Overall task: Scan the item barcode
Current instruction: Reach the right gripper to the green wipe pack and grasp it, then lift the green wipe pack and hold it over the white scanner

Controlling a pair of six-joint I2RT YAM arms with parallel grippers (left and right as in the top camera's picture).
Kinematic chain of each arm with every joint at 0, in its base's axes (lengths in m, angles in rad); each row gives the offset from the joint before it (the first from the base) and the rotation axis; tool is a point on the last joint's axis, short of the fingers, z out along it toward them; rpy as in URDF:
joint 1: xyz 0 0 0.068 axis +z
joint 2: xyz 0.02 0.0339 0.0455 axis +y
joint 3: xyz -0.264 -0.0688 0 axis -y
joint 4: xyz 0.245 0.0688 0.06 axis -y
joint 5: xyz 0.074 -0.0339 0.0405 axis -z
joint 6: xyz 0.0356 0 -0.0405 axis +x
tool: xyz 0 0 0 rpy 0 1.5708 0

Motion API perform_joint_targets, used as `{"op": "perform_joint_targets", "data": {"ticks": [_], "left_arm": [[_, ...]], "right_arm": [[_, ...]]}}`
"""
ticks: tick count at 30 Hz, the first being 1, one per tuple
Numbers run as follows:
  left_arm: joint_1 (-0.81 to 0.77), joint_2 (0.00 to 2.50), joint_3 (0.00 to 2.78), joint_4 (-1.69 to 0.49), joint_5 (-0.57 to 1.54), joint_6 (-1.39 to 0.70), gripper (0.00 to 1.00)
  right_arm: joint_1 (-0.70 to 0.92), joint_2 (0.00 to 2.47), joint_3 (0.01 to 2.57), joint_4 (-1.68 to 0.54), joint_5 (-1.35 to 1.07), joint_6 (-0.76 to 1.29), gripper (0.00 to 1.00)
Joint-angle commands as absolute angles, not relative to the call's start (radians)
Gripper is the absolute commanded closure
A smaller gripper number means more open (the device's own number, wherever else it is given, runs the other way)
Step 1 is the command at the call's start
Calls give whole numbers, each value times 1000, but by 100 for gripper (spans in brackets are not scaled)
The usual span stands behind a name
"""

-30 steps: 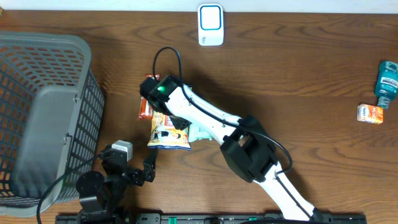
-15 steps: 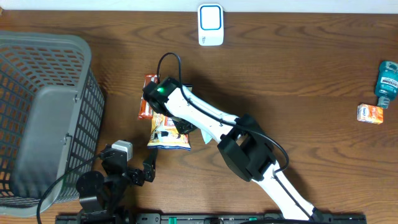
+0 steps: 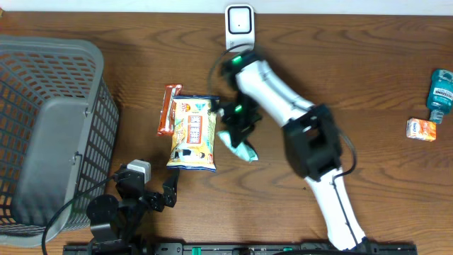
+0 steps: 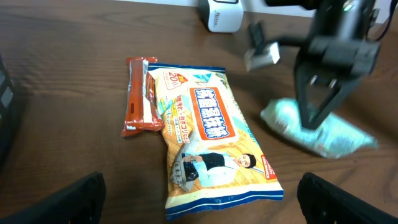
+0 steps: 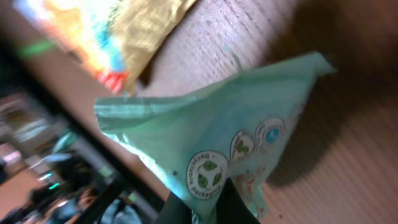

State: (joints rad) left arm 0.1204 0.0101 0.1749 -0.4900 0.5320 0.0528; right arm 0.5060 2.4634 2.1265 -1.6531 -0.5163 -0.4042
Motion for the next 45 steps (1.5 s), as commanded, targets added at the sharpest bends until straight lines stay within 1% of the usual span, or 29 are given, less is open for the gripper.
{"op": "perform_joint_targets", "data": {"ticks": [1, 4, 7, 12, 14, 16, 22, 27, 30, 39, 43, 45], "left_arm": [[116, 6, 178, -486, 530, 59, 2], [116, 6, 178, -486, 530, 59, 2], [116, 6, 178, -486, 530, 59, 2], [116, 6, 178, -486, 530, 59, 2], [116, 6, 178, -486, 530, 59, 2], [116, 6, 178, -486, 530, 59, 2], [116, 6, 178, -486, 530, 59, 2], [116, 6, 178, -486, 530, 59, 2], [116, 6, 178, -486, 530, 59, 2], [116, 6, 178, -486, 530, 59, 2], [116, 6, 178, -486, 530, 59, 3], [116, 6, 178, -486, 530, 59, 2]], "right_arm": [[404, 2444, 2126, -1703, -839, -736, 99], [334, 2444, 2124, -1702, -925, -775, 99], [274, 2444, 2123, -1702, -1015, -905, 99], [252, 2444, 2123, -1702, -1129, -1159, 99], [252, 2444, 2123, -1702, -1194, -1223, 99], [257, 2444, 2123, -1702, -1298, -1245, 99], [263, 2444, 2123, -1702, -1389, -1323, 99], [264, 2444, 2123, -1702, -1504, -1492, 99], [266, 2444, 2123, -1701, -1555, -1517, 99], [260, 2420, 2127, -1702, -1534, -1516, 99], [252, 2402, 2127, -1694, -1390, -1519, 99], [245, 2399, 2127, -1694, -1327, -1468, 99]]}}
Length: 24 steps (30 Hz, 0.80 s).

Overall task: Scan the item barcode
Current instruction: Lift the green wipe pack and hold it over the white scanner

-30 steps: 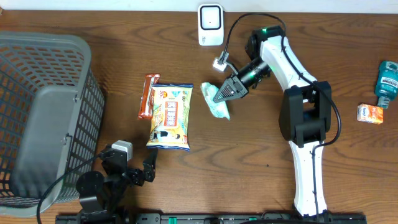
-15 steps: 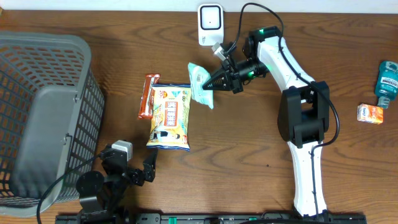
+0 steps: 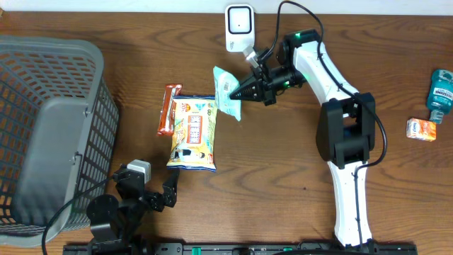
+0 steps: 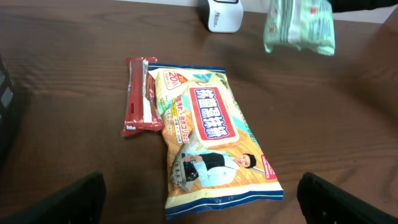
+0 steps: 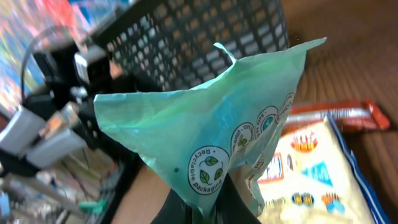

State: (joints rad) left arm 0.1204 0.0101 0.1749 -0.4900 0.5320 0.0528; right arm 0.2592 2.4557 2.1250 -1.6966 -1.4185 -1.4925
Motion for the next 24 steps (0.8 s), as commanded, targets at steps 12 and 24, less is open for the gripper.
{"op": "perform_joint_targets", "data": {"ticks": [12, 24], "left_arm": [[116, 6, 178, -486, 530, 59, 2], [116, 6, 178, -486, 530, 59, 2]], "right_arm": [[242, 2399, 2165, -1174, -751, -506, 99], [327, 2400, 2340, -957, 131, -509, 99]]}}
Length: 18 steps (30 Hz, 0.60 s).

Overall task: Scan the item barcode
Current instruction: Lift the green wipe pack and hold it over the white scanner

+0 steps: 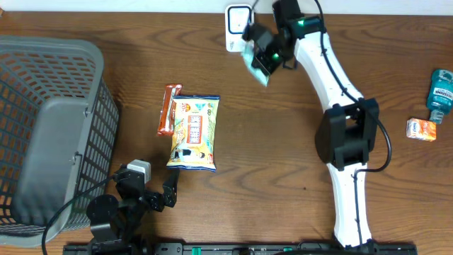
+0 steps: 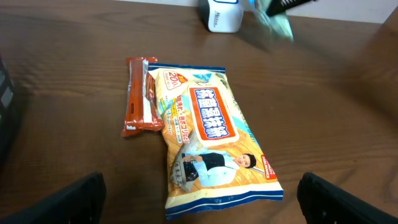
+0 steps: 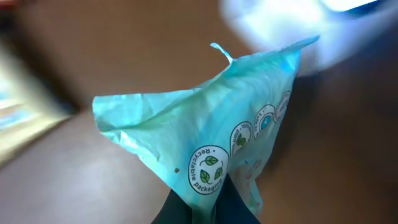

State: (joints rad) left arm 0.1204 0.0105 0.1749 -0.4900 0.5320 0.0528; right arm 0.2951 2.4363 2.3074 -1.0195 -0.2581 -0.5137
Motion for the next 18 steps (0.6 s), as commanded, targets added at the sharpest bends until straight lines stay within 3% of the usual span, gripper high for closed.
{"op": "perform_joint_targets", "data": {"ticks": [1, 8, 18], "left_arm": [[116, 6, 178, -486, 530, 59, 2], [116, 6, 178, -486, 530, 59, 2], [116, 6, 178, -486, 530, 59, 2]], "right_arm": [[328, 2404, 2340, -927, 167, -533, 99], [336, 2430, 2340, -706, 328, -738, 99], [416, 2471, 2340, -469, 369, -880, 99]]}}
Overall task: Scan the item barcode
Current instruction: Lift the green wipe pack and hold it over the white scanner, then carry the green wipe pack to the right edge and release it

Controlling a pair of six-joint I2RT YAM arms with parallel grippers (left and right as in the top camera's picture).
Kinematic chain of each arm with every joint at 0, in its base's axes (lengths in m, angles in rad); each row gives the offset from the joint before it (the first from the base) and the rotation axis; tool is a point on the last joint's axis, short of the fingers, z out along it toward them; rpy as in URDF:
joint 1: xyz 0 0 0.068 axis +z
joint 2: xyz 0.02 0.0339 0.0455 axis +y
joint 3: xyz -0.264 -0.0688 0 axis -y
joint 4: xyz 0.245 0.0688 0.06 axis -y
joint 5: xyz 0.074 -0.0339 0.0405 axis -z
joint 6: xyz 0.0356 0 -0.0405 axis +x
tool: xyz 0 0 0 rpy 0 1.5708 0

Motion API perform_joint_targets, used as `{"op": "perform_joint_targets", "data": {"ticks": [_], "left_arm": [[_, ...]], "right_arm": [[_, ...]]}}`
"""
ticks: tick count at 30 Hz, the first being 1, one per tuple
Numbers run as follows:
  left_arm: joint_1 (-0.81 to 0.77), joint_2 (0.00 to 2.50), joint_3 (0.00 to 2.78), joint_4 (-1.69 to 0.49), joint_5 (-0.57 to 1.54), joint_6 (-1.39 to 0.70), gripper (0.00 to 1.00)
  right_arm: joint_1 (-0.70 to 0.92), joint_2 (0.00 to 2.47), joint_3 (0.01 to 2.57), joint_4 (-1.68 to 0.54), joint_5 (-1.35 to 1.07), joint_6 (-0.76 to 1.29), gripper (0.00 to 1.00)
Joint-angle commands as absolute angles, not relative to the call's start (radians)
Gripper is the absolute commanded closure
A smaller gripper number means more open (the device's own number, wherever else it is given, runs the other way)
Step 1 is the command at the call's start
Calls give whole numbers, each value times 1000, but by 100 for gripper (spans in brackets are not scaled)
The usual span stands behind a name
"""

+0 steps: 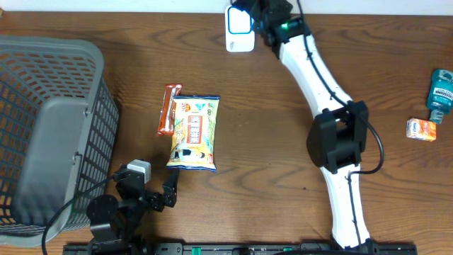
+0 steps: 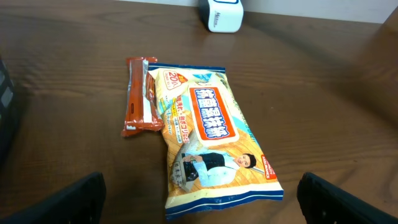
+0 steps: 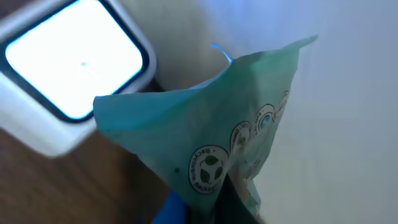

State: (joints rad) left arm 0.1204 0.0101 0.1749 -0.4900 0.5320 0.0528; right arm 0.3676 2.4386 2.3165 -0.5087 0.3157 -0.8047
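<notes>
In the right wrist view my right gripper [image 3: 208, 202] is shut on the lower edge of a teal packet [image 3: 205, 124] with round leaf logos. The packet hangs close in front of the white barcode scanner [image 3: 68, 68], whose window glows white. Overhead, the right gripper [image 1: 260, 10] is at the table's far edge, just right of the top of the scanner [image 1: 240, 30]; the packet is barely visible there. My left gripper [image 2: 198, 208] rests open at the near edge, its dark fingers [image 2: 84, 198] wide apart and holding nothing.
A yellow snack bag [image 1: 192, 132] and a red bar [image 1: 168, 110] lie side by side mid-table. A grey mesh basket [image 1: 49, 127] fills the left side. A blue bottle [image 1: 440, 94] and a small orange box [image 1: 422, 129] stand at the far right.
My right gripper has moved with the teal packet from just below and right of the scanner to the scanner's top edge. The lit window now shows beside the packet. The left arm has not moved.
My right gripper was shut on the teal packet down on the table beside the snack bag. Then it held the packet in the air between the bag and the scanner. Then the packet was beside the scanner, and now it is close against the scanner's window.
</notes>
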Motion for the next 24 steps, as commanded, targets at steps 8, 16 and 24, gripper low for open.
{"op": "perform_joint_targets", "data": {"ticks": [8, 16, 24], "left_arm": [[116, 6, 178, -486, 530, 59, 2], [116, 6, 178, -486, 530, 59, 2], [116, 6, 178, -486, 530, 59, 2]], "right_arm": [[449, 2553, 2340, -369, 494, -951, 99], [445, 2542, 2339, -335, 612, -973, 99], [327, 2456, 2339, -620, 737, -683, 99]]}}
